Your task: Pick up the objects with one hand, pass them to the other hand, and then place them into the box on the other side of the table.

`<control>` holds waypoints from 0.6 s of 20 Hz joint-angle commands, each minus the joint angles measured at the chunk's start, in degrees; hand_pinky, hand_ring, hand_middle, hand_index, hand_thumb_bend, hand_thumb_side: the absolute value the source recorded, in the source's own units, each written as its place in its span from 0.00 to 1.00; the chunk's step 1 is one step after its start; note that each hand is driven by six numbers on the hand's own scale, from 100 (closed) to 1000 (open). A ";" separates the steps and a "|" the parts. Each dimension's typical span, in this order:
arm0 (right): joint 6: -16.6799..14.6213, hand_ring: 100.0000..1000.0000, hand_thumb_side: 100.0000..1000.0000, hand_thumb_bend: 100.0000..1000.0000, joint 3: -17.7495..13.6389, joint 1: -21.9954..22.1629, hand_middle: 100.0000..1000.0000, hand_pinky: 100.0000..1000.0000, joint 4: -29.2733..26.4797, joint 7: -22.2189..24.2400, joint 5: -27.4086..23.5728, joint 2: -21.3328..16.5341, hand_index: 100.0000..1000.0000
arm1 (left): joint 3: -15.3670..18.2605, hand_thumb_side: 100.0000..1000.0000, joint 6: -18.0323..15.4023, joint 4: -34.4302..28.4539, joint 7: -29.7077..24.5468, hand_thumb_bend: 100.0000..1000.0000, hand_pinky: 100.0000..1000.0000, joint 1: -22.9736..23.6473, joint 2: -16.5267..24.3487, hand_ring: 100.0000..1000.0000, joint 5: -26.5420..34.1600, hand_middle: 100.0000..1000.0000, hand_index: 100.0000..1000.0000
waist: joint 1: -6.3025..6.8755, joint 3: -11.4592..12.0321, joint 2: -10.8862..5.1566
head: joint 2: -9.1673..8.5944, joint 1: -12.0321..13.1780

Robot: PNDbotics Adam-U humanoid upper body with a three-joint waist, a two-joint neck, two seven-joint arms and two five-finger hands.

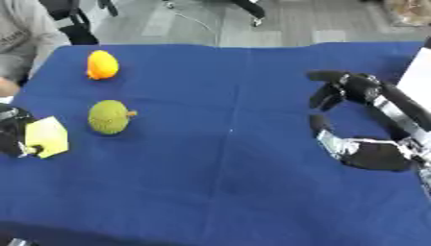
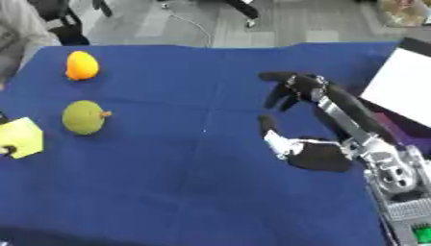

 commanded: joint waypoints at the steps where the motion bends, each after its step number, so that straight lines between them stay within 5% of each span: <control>1: -0.20 0.67 0.32 0.00 -0.18 -0.78 0.52 0.58 -0.73 0.03 -0.03 -0.55 0.88 | 1.35 0.13 -0.09 -1.85 2.23 0.02 0.69 -0.39 1.66 0.48 0.12 0.39 0.39 | 0.48 0.08 -0.95 | -0.14 -0.61; 12: -1.47 0.67 0.32 0.00 -0.35 -0.59 0.53 0.58 -1.40 0.55 -0.72 -0.34 0.87 | 5.68 0.13 -1.10 -16.12 8.98 0.00 0.70 -1.88 -2.03 0.45 3.22 0.37 0.31 | 0.02 0.55 -1.20 | -0.14 -2.73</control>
